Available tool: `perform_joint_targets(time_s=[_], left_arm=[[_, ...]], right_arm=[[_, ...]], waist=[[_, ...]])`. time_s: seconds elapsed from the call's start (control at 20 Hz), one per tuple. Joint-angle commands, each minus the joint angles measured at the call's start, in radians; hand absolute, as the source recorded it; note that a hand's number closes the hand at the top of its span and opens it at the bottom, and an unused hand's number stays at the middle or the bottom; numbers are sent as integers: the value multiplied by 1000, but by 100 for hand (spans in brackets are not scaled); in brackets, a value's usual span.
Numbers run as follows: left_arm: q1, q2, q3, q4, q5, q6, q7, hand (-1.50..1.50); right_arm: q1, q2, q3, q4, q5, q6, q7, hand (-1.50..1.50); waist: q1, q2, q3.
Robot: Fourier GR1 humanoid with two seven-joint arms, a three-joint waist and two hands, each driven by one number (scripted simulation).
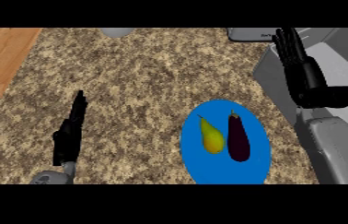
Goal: Pick the pear from the plate and place it in the cardboard box
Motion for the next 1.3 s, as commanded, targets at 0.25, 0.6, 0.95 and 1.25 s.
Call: perform_joint_targets(time_s=[0.25,0.6,0.95,1.25], left_arm=[[-100,7,76,-162,136,-77,118,0],[-83,-1,58,-225,172,-84,217,0],[-75,33,84,-256,185,-105,246,0],[-52,29,94,-272,188,-96,257,0]], right_arm=[[100,-49,-216,278,-170,-12,173,150],[214,-109,-32,305,121,-46,-1,-150],[50,-290,122,229,207,226,223,-150],[-65,-359,199,171,105,563,459,-150]], waist=[[0,1,-41],[1,-2,-41],[11,-7,-46],[11,-7,-47]])
